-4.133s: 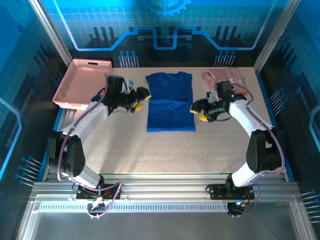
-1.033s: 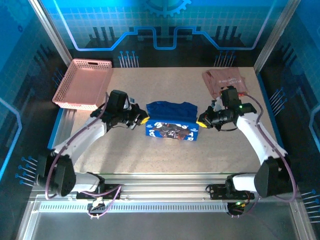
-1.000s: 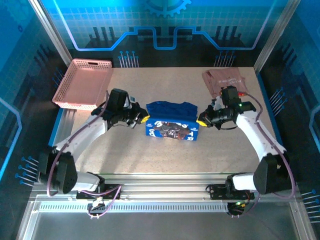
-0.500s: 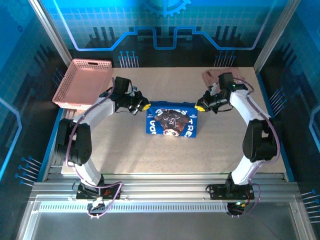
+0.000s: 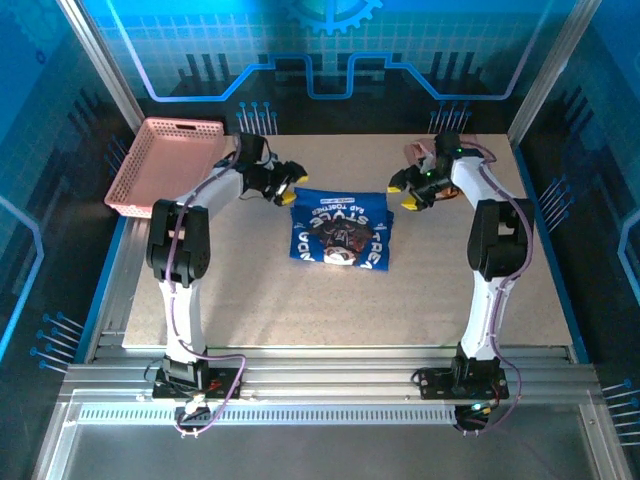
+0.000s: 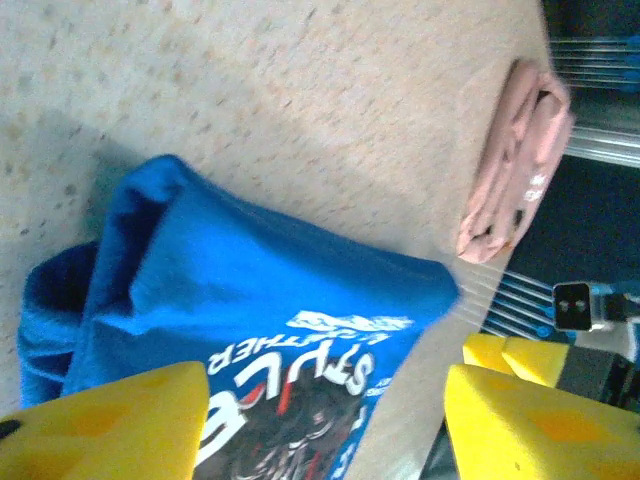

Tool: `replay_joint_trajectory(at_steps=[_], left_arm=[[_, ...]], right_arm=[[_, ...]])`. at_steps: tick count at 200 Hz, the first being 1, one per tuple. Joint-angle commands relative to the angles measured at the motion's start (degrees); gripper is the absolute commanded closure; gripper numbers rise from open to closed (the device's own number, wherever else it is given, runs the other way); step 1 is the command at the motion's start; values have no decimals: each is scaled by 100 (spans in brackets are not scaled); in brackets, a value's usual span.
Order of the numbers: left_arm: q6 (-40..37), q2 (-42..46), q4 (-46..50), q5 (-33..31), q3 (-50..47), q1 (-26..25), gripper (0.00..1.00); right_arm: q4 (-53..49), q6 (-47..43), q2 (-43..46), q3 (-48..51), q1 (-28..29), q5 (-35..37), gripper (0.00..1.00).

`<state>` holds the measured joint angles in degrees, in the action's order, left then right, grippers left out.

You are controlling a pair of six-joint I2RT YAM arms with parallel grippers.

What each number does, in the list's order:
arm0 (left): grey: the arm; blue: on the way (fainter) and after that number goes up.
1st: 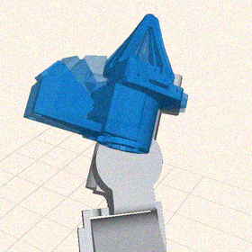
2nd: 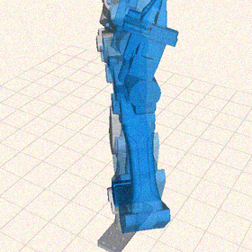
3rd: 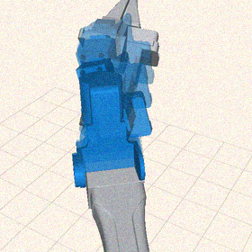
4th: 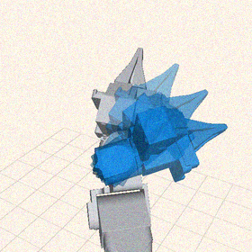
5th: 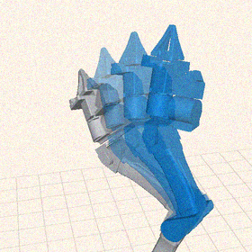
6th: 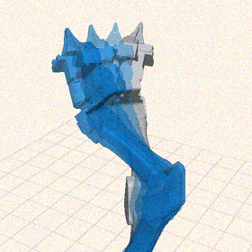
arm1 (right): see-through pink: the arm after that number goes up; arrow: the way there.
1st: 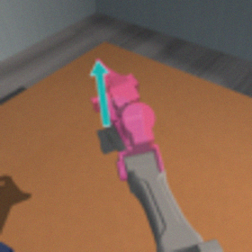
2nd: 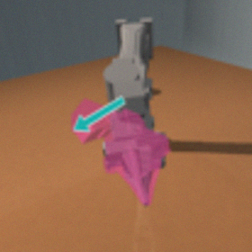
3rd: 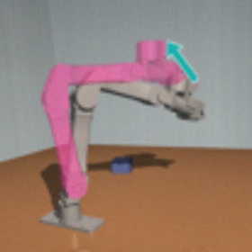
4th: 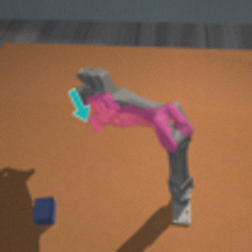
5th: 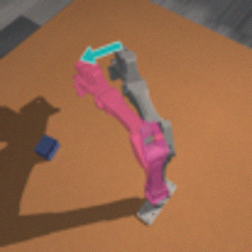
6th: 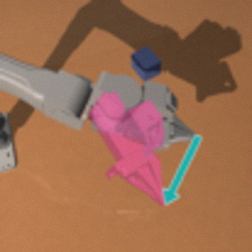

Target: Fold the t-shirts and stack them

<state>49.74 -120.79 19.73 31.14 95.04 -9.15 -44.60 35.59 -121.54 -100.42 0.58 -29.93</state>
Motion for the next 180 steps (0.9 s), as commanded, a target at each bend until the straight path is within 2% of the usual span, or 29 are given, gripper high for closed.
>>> replay_joint_trajectory(at_steps=[1, 14, 38, 59, 68, 96, 128, 180], left_arm=[[24, 408, -53, 191, 484, 62, 18], [-164, 703, 194, 160, 537, 71, 14], [-697, 1551, 466, 46, 165, 69, 8], [-1101, 2563, 273, -118, -665, 49, 6], [-1274, 3022, 170, -256, -1097, 12, 1], [-1524, 4115, -149, -471, -2396, -151, 1], [-1646, 4711, -146, -688, -3475, -332, 1], [-1729, 5590, -93, -929, -4289, -368, 1]], right_arm=[[-343, -222, 565, 49, -58, 217, 35], [-348, -319, 959, 543, -67, 290, 33], [192, -316, 1950, 2173, -60, 242, 26], [655, -303, 2815, 3408, 13, 227, 19], [767, -306, 3172, 3802, 112, 289, 17], [1024, -386, 3837, 4540, 593, 751, 13], [1548, -415, 3575, 4687, 972, 1026, 13], [1740, -581, 2213, 3707, 1260, 1339, 14]])
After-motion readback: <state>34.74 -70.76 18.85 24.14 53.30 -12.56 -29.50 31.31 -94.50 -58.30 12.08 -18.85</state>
